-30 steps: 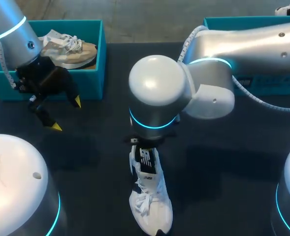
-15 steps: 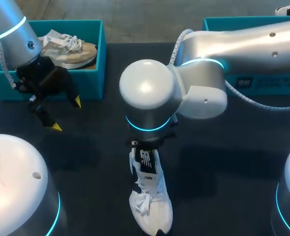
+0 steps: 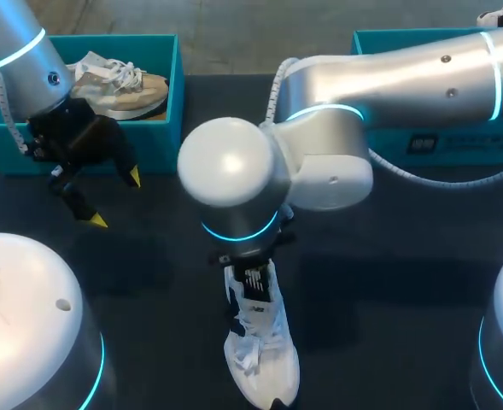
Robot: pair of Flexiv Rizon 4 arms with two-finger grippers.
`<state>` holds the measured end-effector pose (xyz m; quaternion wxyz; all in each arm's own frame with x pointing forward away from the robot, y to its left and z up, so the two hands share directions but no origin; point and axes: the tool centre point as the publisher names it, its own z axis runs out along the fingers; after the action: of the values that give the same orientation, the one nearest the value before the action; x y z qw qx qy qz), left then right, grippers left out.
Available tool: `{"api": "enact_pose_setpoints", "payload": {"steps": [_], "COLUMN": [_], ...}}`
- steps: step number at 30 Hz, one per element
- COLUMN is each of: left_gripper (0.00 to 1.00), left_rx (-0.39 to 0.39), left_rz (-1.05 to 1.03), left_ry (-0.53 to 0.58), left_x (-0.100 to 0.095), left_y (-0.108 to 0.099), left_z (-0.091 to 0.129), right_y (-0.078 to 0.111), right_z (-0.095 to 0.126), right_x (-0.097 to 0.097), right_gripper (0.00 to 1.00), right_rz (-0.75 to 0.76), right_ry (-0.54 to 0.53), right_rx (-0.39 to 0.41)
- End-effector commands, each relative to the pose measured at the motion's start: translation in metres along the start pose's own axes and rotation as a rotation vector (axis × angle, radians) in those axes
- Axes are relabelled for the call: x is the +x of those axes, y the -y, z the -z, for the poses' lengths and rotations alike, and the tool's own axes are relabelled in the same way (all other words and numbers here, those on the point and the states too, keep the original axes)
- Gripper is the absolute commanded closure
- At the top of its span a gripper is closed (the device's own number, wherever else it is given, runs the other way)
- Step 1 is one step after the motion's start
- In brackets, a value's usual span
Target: Take the shoe out of the shoebox, open the shoe tongue, remove and reinsert the insole, then place the shoe into the shoebox
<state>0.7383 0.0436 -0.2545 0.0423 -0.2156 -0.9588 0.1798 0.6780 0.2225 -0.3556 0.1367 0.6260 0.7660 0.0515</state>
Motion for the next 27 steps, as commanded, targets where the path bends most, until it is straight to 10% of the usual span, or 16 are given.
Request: {"api": "enact_pose_setpoints", "payload": {"steps": [1,27], "left_gripper": [0.00,0.00], "left_rx": [-0.004,0.014], "left_rz": [0.000,0.000], "left_ry": [0.000,0.013], "left_x": [0.001,0.000], "left_y": [0.000,-0.003], "left_z": [0.000,0.006], "right_y": [0.012,0.011], "right_z": [0.005,-0.011], "right_x": [0.010,0.008], "right_gripper": [1.00,1.00], "right_rz": [-0.186,-0.262], "right_ry": [0.213,0.284], "right_rx": [-0.093,-0.074]}}
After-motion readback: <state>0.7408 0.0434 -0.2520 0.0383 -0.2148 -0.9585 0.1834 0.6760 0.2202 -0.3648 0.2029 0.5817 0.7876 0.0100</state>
